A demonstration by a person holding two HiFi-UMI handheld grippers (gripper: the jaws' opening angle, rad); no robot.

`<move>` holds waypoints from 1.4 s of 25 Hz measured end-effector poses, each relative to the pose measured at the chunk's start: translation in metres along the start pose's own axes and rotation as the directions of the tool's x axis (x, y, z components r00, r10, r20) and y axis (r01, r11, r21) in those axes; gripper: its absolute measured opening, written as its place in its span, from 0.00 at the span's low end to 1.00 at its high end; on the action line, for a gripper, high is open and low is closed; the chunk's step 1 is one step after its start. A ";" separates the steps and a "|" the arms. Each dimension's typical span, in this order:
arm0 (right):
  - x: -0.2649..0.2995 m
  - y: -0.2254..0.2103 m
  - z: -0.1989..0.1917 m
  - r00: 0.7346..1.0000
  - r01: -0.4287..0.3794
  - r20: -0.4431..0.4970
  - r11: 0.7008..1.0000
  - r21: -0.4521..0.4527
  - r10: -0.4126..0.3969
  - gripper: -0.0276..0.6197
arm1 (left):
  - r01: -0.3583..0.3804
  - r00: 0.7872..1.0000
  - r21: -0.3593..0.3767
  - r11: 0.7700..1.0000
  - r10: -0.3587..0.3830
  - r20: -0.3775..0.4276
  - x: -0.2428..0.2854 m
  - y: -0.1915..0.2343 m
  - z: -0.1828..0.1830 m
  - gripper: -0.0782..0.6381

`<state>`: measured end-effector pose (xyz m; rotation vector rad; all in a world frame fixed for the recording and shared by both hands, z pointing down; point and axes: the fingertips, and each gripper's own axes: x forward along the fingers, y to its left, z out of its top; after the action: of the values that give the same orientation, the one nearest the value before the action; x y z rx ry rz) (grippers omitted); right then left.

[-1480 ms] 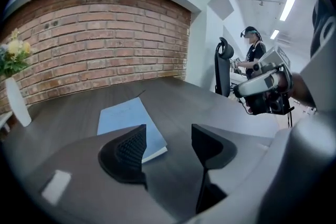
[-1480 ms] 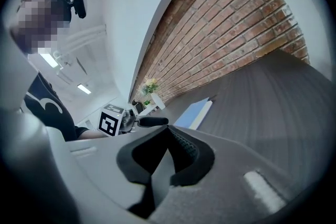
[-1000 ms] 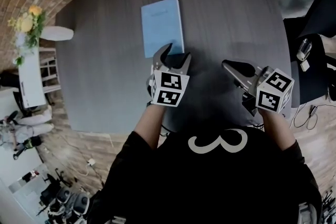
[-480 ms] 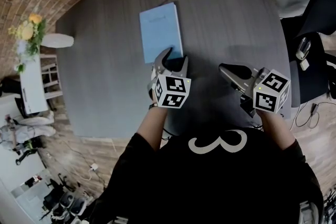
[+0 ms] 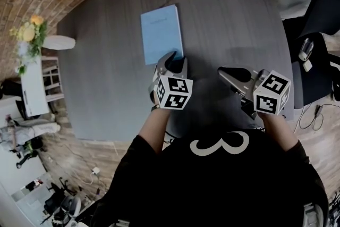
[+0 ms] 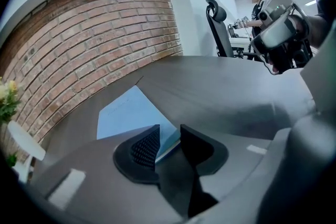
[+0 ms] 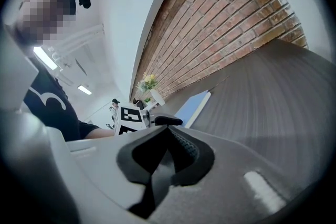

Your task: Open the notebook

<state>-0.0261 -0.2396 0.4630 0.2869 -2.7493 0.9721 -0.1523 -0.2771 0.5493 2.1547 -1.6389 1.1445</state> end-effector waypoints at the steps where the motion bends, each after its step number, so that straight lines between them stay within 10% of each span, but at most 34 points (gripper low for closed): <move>1: 0.000 0.001 0.000 1.000 -0.005 0.003 1.000 0.003 0.005 0.05 | -0.012 1.000 0.005 1.000 0.012 -0.010 0.000 0.002 -0.002 0.28; 21: -0.018 0.013 -0.002 0.999 -0.010 0.033 1.000 0.016 0.010 0.05 | -0.018 0.998 -0.039 0.999 0.016 -0.067 -0.006 0.016 -0.004 0.15; 35: -0.048 0.042 0.000 0.993 -0.063 0.104 0.998 -0.007 0.063 0.05 | -0.029 1.000 -0.267 0.963 0.030 -0.001 -0.043 0.026 0.029 0.15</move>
<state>0.0096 -0.2024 0.4257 0.2584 -2.8709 0.9944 -0.1655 -0.2718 0.4933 1.9689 -1.7208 0.8689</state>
